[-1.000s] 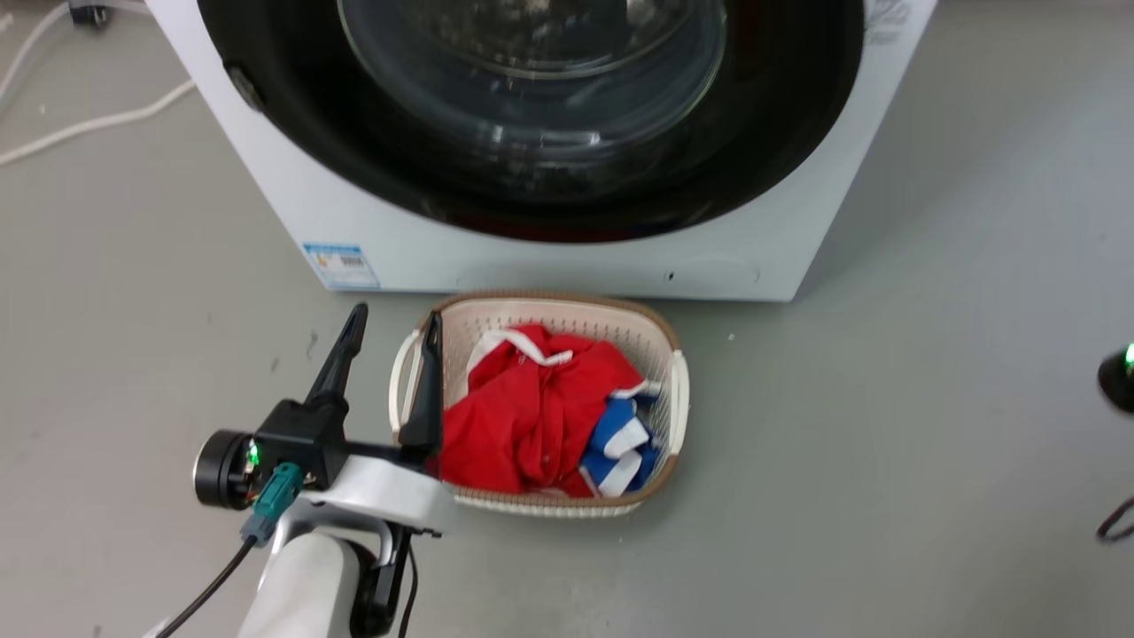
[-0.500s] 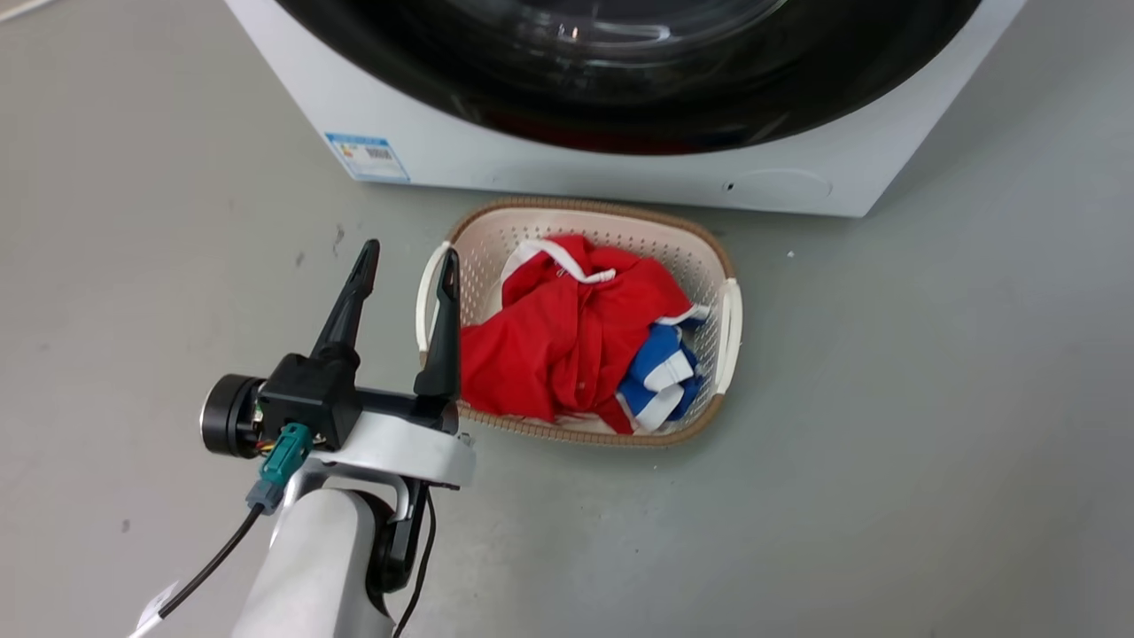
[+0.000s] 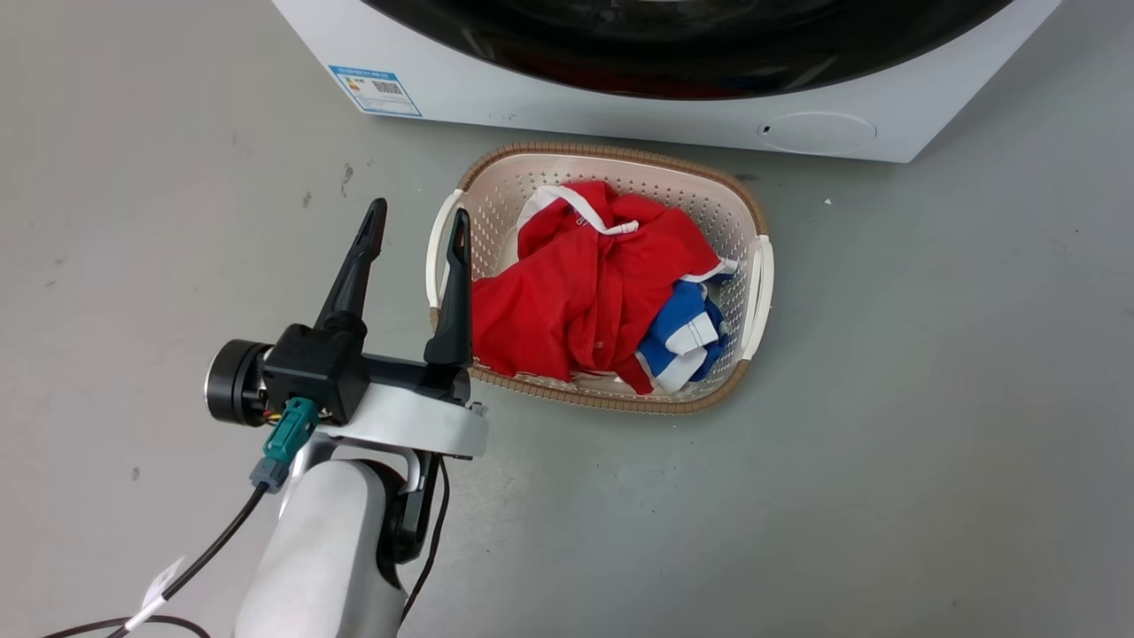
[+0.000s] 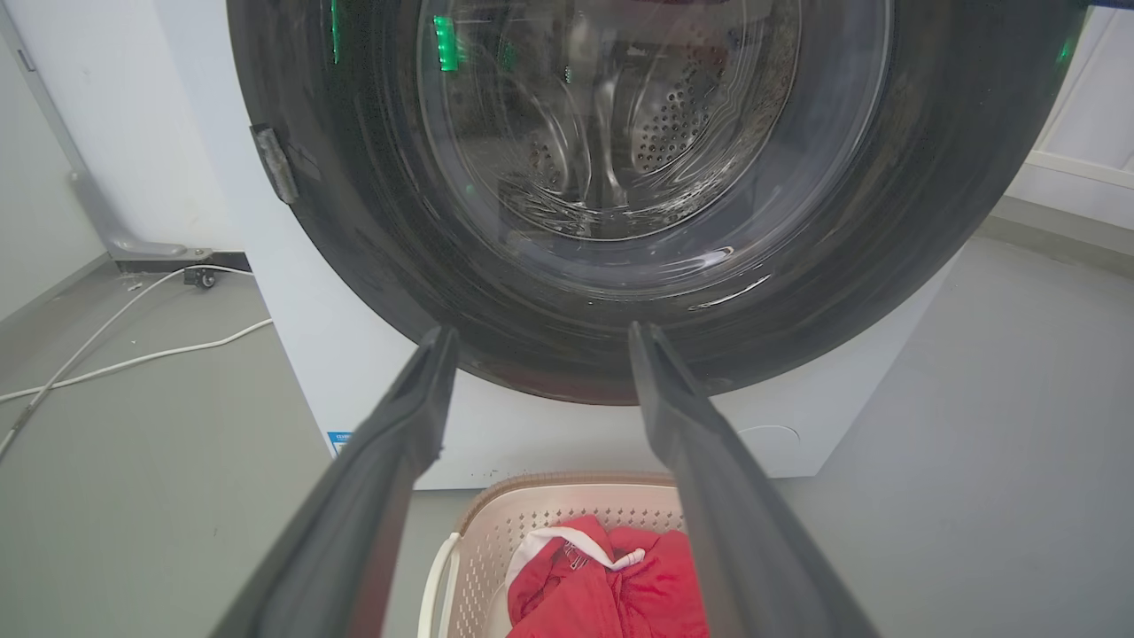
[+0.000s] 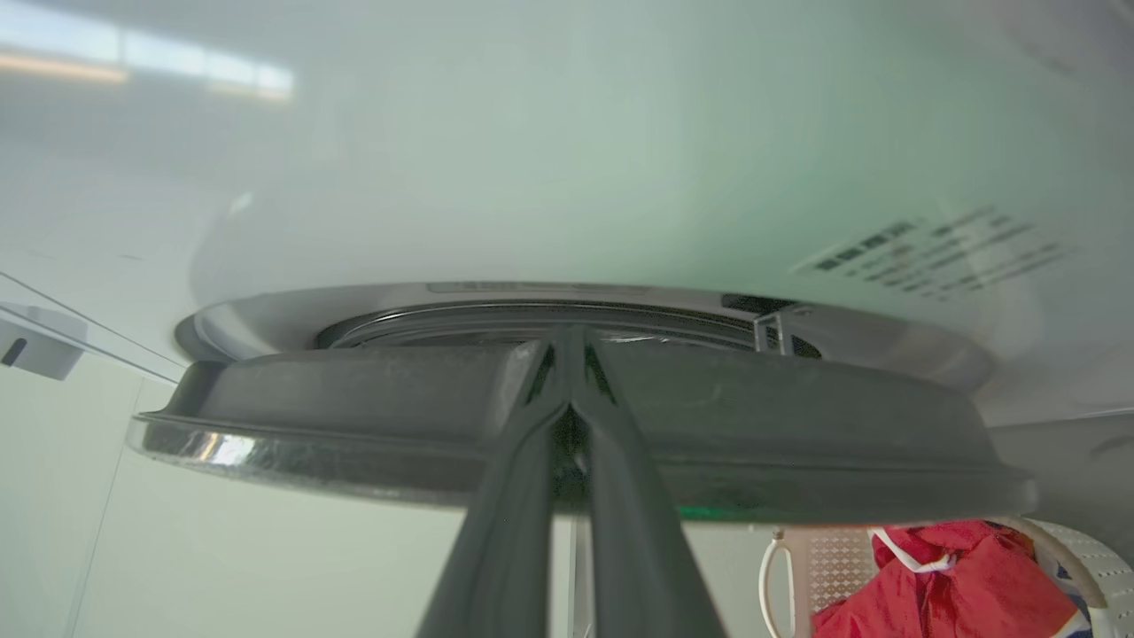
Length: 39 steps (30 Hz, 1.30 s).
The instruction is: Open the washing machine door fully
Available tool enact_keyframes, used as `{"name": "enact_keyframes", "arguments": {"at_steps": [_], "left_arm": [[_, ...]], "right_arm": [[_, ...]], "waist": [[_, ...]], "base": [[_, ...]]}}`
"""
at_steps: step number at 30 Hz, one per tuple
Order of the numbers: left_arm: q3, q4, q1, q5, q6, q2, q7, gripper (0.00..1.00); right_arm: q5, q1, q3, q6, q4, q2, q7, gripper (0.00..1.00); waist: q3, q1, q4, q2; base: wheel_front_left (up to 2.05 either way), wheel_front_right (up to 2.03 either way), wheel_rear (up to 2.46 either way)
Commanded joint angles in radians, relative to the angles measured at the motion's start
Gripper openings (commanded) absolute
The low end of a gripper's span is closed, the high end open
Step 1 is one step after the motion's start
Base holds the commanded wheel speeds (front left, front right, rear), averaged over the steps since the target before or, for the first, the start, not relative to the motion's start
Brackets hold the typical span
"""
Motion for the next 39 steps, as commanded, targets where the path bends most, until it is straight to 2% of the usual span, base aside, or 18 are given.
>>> {"name": "enact_keyframes", "arguments": {"at_steps": [1, 10, 19, 29, 39], "left_arm": [[0.001, -0.001, -0.018, 0.002, 0.004, -0.002, -0.003, 1.00], [0.004, -0.002, -0.029, -0.001, 0.003, -0.009, -0.003, 1.00], [0.008, 0.017, -0.015, 0.001, -0.006, -0.012, -0.003, 1.00], [0.016, 0.045, 0.027, 0.002, -0.025, -0.012, -0.003, 1.00], [0.027, 0.081, 0.129, -0.012, -0.047, 0.006, -0.003, 1.00]], "right_arm": [[-0.008, -0.034, 0.013, 0.003, 0.018, 0.014, 0.008, 0.00], [-0.032, -0.086, 0.071, 0.003, 0.072, 0.060, 0.071, 0.00], [-0.033, -0.010, 0.100, 0.003, 0.035, 0.045, 0.164, 0.00], [-0.014, 0.139, 0.130, 0.003, -0.075, 0.025, 0.268, 0.00], [0.041, 0.387, 0.174, 0.003, -0.276, 0.042, 0.315, 0.00]], "waist": [[0.007, -0.0002, 0.002, 0.0000], [0.029, -0.0002, 0.001, 0.0000], [-0.013, -0.0002, -0.010, 0.0000], [-0.106, -0.0002, -0.027, 0.0000], [-0.259, -0.0002, -0.040, 0.0000]], "base": [[0.00, 0.00, 0.00], [0.00, 0.00, 0.00], [0.00, 0.00, 0.00], [0.00, 0.00, 0.00], [0.00, 0.00, 0.00]]}}
